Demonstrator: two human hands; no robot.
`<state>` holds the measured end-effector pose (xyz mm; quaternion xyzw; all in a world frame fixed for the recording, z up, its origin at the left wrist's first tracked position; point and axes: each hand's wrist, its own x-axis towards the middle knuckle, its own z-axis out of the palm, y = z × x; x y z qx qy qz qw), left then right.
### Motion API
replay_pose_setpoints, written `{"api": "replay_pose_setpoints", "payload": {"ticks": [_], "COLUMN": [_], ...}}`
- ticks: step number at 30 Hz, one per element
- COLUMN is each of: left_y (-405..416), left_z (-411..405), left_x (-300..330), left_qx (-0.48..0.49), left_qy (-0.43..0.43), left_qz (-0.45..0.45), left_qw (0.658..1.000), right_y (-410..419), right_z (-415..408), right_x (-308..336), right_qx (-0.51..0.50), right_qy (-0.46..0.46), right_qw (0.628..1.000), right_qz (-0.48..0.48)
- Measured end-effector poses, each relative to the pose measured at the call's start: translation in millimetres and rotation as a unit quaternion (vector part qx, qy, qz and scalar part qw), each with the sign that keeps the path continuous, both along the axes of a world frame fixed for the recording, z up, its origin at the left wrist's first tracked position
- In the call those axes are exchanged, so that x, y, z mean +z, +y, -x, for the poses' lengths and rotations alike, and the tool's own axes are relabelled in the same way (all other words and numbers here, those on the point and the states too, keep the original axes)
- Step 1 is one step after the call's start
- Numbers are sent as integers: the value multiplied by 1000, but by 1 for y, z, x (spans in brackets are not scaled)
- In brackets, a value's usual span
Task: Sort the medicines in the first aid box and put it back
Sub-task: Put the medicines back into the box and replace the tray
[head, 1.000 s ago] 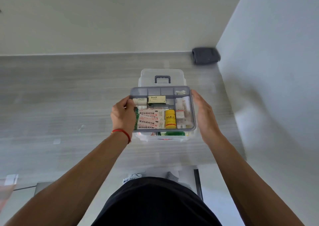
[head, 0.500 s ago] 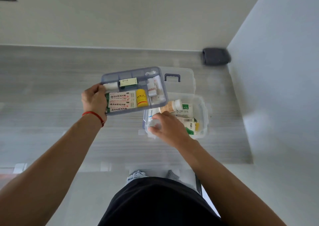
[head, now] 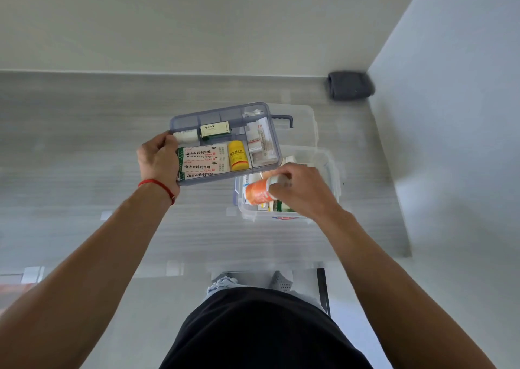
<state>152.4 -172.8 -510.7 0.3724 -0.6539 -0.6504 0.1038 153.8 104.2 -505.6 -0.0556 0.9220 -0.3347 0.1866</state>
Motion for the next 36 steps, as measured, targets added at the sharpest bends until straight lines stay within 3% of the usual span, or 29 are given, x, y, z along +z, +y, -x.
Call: {"api": "replay_pose_setpoints", "payload": {"ticks": [3, 5, 8, 13, 24, 36], "left_y": [5, 9, 14, 21, 24, 40], "left_z": [0, 0, 0, 0, -3, -3], "left_x": [1, 1, 2, 4, 4, 5], "left_qx": [-7, -11, -16, -34, -22, -41], "left_qy": [-2, -6, -8, -8, -22, -32], "left_qz": [-9, -13, -18, -5, -2, 2], "left_qw": [1000, 1000, 1000, 999, 1000, 999], "right_y": [27, 37, 40, 29, 0, 18], "right_z": [2, 0, -5, -10, -14, 1], "right_x": [-4, -13, -26, -31, -27, -29], "right_qx": [-50, -41, 35, 145, 91, 36], "right_qy": [-60, -100, -97, -14, 46, -53], "right_qw": [992, 988, 994, 989, 988, 993], "right_qz": [99, 109, 39, -40, -115, -99]}}
